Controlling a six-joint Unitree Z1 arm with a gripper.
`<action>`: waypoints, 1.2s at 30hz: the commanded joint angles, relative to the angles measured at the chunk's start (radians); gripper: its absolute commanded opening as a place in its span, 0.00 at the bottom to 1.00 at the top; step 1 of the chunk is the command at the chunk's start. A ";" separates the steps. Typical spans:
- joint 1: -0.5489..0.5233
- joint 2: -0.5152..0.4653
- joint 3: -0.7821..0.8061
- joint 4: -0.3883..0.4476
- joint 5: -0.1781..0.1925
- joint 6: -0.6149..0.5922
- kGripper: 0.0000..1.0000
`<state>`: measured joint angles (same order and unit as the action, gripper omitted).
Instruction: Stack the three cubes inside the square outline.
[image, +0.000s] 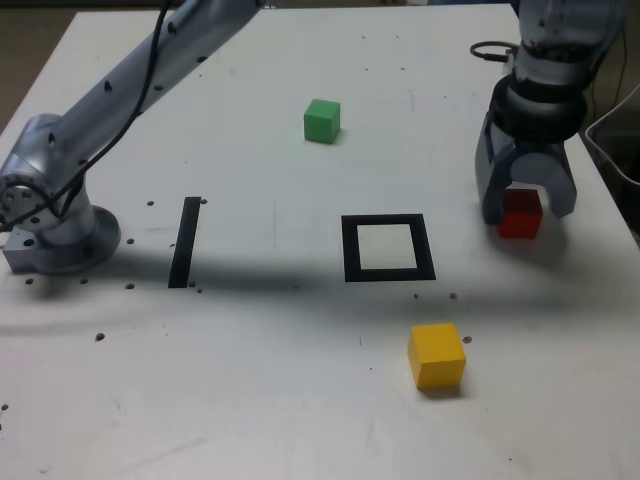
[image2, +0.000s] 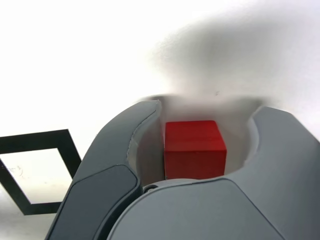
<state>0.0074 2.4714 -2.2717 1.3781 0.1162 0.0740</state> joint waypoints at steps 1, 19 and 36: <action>0.002 -0.007 0.006 -0.001 0.001 0.001 0.43; 0.003 -0.029 0.027 -0.008 -0.029 0.008 0.21; 0.003 -0.370 0.432 -0.054 0.005 0.030 0.20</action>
<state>0.0089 2.1323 -1.8801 1.3425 0.1240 0.1071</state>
